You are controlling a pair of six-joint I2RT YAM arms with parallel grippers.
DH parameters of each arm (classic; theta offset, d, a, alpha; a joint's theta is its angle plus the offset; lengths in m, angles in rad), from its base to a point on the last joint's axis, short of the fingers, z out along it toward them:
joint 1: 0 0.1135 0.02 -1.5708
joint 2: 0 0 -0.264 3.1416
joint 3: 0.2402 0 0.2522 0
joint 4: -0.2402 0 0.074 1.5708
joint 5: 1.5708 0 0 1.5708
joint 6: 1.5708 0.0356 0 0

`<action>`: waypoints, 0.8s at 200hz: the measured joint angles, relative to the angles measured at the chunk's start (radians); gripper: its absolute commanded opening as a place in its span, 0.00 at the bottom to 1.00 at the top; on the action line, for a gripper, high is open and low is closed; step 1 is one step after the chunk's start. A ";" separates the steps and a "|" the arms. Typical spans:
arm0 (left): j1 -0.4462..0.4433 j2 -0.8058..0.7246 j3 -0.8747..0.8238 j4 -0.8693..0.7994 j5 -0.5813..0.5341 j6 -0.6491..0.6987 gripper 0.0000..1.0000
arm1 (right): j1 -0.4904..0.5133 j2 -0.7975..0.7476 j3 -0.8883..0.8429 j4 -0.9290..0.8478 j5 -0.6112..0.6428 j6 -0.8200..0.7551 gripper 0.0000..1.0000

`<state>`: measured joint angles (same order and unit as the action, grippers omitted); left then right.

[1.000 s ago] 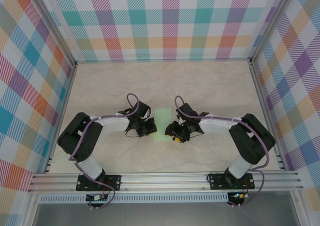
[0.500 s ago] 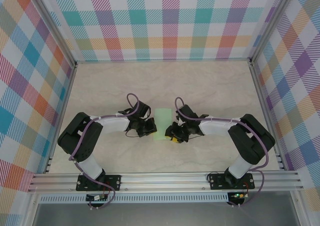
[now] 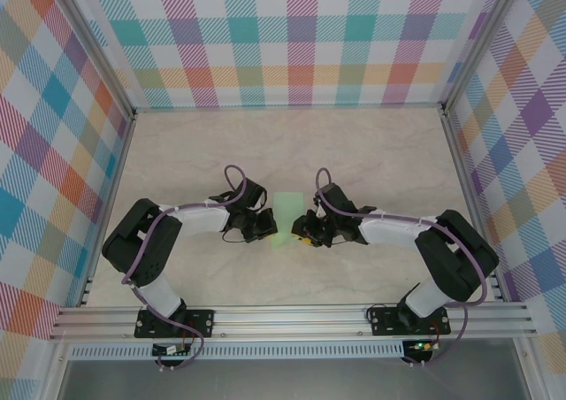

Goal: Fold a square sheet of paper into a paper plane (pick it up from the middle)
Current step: Third fold the triangle at the center of the table.

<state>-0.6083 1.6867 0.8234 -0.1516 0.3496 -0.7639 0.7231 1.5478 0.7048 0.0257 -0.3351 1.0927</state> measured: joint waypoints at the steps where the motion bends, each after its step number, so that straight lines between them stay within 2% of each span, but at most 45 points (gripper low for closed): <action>1: 0.000 0.000 0.000 0.000 0.000 0.000 0.04 | 0.000 0.000 0.000 0.000 0.000 0.000 0.29; 56: 0.000 0.000 0.001 -0.003 0.000 0.000 0.04 | 0.000 0.027 -0.004 0.013 -0.007 0.029 0.31; 79: 0.000 0.000 0.003 -0.005 0.000 0.000 0.04 | 0.000 0.027 -0.005 0.026 -0.007 0.031 0.28; 98: 0.000 0.000 0.004 -0.007 0.000 0.000 0.04 | 0.000 0.027 -0.005 0.027 -0.006 0.037 0.20; 133: 0.000 0.000 0.004 -0.008 0.001 0.001 0.05 | 0.000 0.025 -0.006 0.009 0.002 0.058 0.00; 160: 0.000 -0.017 0.004 -0.013 0.008 0.007 0.09 | 0.000 0.014 -0.004 -0.059 0.013 0.054 0.00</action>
<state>-0.6083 1.6699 0.8276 -0.1650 0.3580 -0.7570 0.7231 1.5620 0.7010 -0.0334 -0.3222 1.1469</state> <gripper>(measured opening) 0.071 0.042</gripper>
